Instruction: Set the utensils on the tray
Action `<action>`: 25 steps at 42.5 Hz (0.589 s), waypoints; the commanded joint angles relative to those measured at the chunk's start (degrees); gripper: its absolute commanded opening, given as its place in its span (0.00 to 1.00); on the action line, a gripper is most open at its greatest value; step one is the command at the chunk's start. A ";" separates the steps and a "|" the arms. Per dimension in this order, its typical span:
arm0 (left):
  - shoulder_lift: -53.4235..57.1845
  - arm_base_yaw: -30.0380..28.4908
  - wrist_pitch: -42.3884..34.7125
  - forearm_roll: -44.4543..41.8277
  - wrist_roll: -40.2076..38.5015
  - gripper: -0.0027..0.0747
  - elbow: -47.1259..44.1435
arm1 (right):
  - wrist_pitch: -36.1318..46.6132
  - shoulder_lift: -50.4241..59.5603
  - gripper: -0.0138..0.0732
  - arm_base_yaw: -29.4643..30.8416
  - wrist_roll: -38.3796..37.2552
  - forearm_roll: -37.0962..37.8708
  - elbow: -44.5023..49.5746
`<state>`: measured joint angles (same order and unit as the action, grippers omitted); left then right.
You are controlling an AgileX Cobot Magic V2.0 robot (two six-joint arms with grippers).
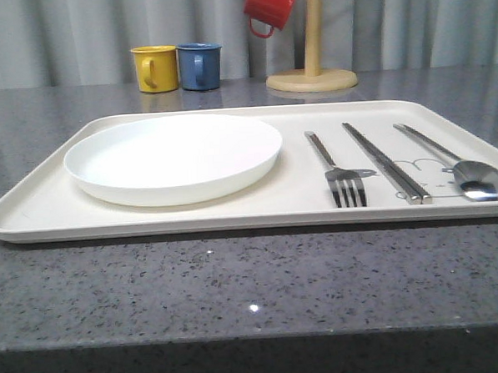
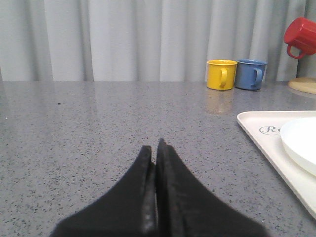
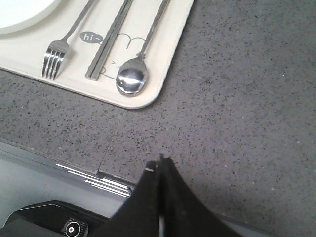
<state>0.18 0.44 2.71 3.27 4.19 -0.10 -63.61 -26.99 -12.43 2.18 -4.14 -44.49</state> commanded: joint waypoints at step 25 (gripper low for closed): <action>1.23 -0.10 -4.76 0.12 -0.53 0.01 -1.09 | 51.57 25.08 0.08 9.06 0.48 1.50 37.43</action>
<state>0.18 0.44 2.71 3.27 4.15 -0.10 -23.50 -3.94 -3.82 2.18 -2.67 -10.20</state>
